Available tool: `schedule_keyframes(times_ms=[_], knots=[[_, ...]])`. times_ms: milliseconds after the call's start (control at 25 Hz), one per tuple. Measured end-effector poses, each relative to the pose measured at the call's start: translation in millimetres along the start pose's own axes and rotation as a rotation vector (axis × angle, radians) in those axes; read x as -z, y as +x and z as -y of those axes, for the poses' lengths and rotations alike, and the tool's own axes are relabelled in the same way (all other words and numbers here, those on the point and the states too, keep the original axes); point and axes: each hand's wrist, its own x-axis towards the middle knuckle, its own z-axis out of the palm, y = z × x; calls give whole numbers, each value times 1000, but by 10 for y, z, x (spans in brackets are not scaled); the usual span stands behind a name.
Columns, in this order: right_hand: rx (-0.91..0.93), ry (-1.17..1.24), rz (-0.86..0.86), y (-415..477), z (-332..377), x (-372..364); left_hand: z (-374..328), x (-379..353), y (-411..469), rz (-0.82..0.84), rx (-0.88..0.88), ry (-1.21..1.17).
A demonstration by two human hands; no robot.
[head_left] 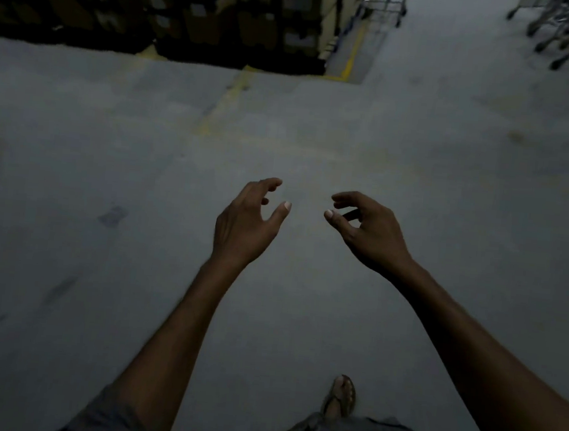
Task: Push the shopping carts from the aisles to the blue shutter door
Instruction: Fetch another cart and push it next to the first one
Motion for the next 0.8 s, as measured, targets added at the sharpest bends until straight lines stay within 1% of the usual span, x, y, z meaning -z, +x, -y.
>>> schedule_keyframes(times_ms=[120,280,400,480,600,680,800], knots=[[-24,-29,-61,261,-326,316,-244,-338,384,30,-93,6],[9,-114,-139,676,-738,738,-575,-790,901,23,-150,10],[85,-282,-236,1001,-1017,1014,-804,-1118,1271,0,-227,50],[137,-429,-294,1226,-1176,1146,-912,-1308,1525,-24,-311,148],[153,-562,-338,1622,-1391,1279,-994,-1585,1966,-31,-383,235],[139,-570,-337,1895,-1526,1305,-1015,-1780,2253,-6,-377,213],[59,-487,-315,2381,-1753,1313,-1040,-2129,2763,45,-333,102]])
